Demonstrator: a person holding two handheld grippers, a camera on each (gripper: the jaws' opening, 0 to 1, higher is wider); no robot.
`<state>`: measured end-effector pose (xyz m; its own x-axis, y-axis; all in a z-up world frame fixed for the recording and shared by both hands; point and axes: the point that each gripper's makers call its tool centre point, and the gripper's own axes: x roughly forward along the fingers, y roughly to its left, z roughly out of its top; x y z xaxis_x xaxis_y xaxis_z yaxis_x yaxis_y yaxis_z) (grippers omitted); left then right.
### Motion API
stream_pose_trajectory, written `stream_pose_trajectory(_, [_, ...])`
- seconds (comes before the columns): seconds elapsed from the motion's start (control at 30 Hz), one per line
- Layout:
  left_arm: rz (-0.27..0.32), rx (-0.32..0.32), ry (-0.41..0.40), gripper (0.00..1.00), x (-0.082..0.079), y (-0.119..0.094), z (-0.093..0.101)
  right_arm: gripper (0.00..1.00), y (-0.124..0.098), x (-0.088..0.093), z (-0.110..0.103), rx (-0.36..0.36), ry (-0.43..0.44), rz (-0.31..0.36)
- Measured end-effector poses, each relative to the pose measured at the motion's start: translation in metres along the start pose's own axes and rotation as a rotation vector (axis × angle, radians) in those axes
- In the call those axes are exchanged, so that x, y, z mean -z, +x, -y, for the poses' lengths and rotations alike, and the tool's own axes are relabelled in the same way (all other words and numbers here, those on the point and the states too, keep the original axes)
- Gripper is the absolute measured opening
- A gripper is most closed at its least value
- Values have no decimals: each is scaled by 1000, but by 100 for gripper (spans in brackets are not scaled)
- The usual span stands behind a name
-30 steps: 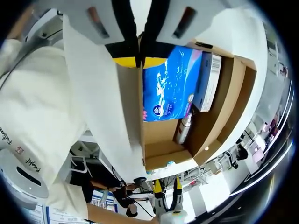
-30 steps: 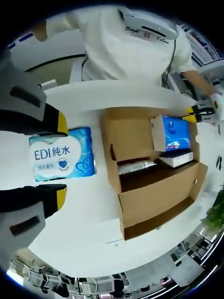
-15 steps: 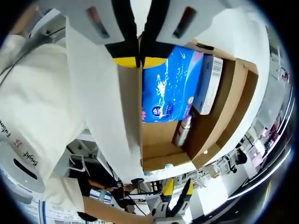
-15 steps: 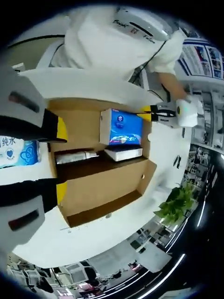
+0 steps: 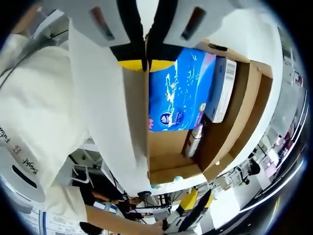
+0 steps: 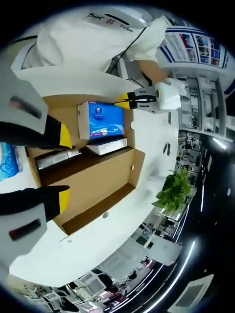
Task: Operate the shoe box by opening the lid, removing the specified soft item, and placing it in the target area until the item is outside and the box remains undamaged.
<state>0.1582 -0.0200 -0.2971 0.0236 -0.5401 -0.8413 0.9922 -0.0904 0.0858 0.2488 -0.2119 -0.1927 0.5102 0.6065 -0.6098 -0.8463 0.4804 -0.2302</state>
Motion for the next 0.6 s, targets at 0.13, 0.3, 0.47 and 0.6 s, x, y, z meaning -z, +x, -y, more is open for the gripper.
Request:
stream_pose_trajectory(0.13, [-2, 1, 1, 1, 1, -2, 0, 35, 8, -10, -9, -1, -17, 20])
stream_pose_trajectory(0.3, [-4, 2, 5, 2, 2, -3, -2, 23, 17, -17, -3, 79, 6, 35])
stream_pose_trajectory(0.47, [16, -17, 0, 4, 1, -4, -1, 34, 29, -13, 0, 69, 77, 53])
stream_pose_trajectory(0.6, [70, -46, -34, 4, -2, -4, -3, 44, 39, 1, -14, 31, 57, -5])
